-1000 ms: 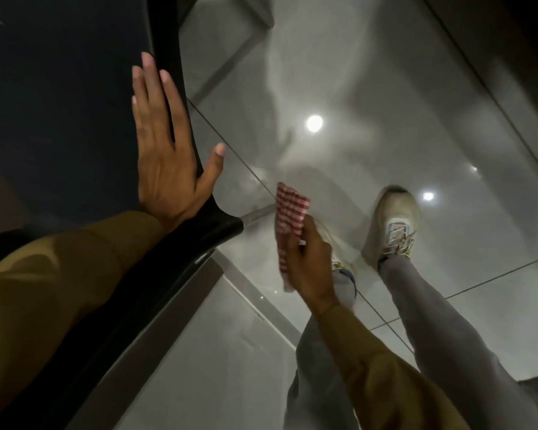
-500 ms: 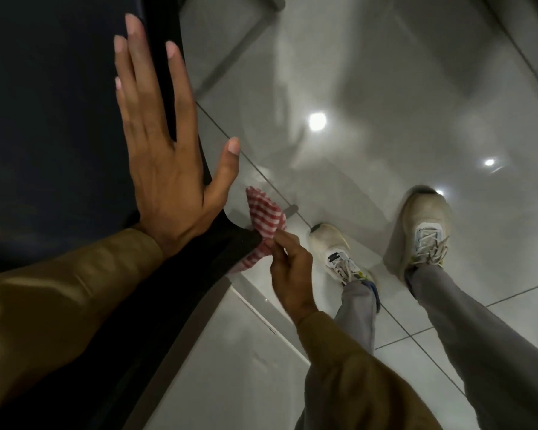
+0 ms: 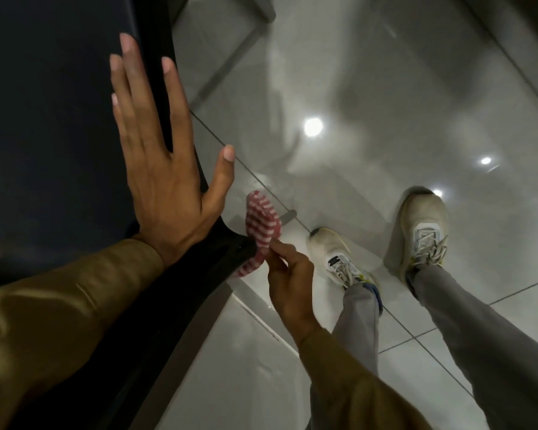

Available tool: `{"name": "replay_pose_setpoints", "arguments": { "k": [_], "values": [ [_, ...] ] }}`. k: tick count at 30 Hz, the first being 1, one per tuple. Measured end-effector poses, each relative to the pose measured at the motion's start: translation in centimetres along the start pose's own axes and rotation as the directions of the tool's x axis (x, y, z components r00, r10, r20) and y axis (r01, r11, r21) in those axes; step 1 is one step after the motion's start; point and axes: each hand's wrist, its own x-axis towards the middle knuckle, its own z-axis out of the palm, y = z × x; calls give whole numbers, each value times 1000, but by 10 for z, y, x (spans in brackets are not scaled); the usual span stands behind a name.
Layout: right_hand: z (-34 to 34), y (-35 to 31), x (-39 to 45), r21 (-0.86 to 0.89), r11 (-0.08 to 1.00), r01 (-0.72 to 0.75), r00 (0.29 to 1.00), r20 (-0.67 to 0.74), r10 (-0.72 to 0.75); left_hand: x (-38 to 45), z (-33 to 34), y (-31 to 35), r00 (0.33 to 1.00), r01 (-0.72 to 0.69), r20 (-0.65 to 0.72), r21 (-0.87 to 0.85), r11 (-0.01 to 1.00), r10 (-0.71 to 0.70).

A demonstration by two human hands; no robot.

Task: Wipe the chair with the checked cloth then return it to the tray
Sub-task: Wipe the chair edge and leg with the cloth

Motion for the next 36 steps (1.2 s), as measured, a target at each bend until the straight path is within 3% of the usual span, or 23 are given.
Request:
{"name": "replay_pose_setpoints", "arguments": {
  "k": [1, 2, 4, 5, 6, 9, 11, 12, 13, 15, 17, 19, 20, 23, 25, 27, 28, 29, 30, 33, 36],
  "values": [
    [-2, -5, 6, -67, 998, -9, 1000, 15, 10, 0, 1, 0, 1000, -1, -2, -4, 1000, 1],
    [-4, -3, 21, -261, 964, 42, 999, 0, -43, 0, 3, -1, 1000, -2, -6, -2, 1000, 2],
    [-7, -1, 57, -306, 951, -30, 996, -90, 3, 0, 4, -3, 1000, -3, -15, 9, 1000, 4],
    [-8, -1, 71, -193, 966, -170, 974, -181, 135, 0, 4, -3, 1000, -6, -18, 8, 1000, 6],
    [-10, -1, 82, -144, 962, -232, 962, -183, 205, 0, 4, -4, 1000, -8, -21, 5, 1000, 8],
    [-6, -6, 69, 1, 958, -285, 956, -65, 285, 1, 6, -4, 999, -17, -40, -3, 1000, 17],
    [0, -1, 42, -110, 978, -178, 983, -62, 172, -1, 5, -3, 999, -13, -49, -19, 1000, 12],
    [1, -2, 26, -63, 987, -150, 989, -15, 149, -2, 4, -3, 999, -6, -50, -21, 1000, 5],
    [3, 1, 15, 125, 980, -154, 988, 24, 152, -2, 2, -2, 999, -3, -47, -25, 1000, 2],
    [3, 8, 8, 149, 980, -133, 989, -50, 141, -2, 2, -1, 999, -10, -40, -31, 999, 9],
    [4, 14, 17, 56, 986, -156, 985, -66, 159, -2, 3, -1, 999, -19, -44, -30, 999, 18],
    [4, 6, 32, -226, 967, -118, 987, -135, 89, -3, 4, -4, 999, -22, -38, -37, 999, 21],
    [2, 3, 45, -206, 970, -133, 986, -128, 108, -3, 4, -4, 999, -21, -41, -40, 999, 19],
    [-2, 2, 73, 139, 953, -268, 938, -189, 291, -3, 5, -5, 999, -24, -46, -32, 999, 22],
    [1, -3, 69, 153, 925, -349, 925, -103, 366, -3, 5, -5, 998, -25, -55, -32, 999, 24],
    [6, -3, 34, -36, 974, -223, 970, -111, 218, -4, 4, -6, 999, -22, -49, -42, 999, 20],
    [12, 2, 14, -16, 991, -135, 985, -110, 132, -3, 3, -5, 999, -23, -47, -45, 999, 21],
    [17, 5, -1, 118, 989, -89, 989, -103, 101, -3, 3, -5, 999, -25, -45, -48, 999, 22],
    [20, 3, -11, 168, 982, -90, 993, -63, 101, -3, 3, -4, 999, -25, -48, -49, 998, 22],
    [19, 10, -7, 37, 999, 3, 991, -133, 2, -3, 4, -5, 998, -20, -56, -53, 998, 17],
    [14, 16, 30, -122, 990, -68, 984, -174, 46, -2, 4, -5, 999, -13, -51, -37, 999, 11]
  ]
}}
